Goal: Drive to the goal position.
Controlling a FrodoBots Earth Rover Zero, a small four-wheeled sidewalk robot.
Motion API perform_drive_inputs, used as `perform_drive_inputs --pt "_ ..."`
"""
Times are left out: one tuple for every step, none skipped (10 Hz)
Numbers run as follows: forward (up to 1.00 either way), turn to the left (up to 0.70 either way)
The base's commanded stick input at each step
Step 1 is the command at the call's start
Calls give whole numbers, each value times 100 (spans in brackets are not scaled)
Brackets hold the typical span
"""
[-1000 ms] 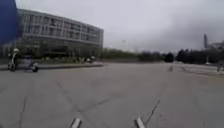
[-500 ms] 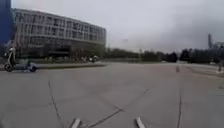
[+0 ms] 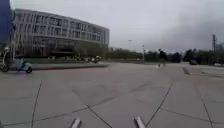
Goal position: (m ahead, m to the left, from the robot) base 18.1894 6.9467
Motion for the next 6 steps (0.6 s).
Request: perform_drive_inputs --pt "0 0" --pt "3 0" --pt "14 1" --pt "77 1" --pt "100 1" --pt "100 1"
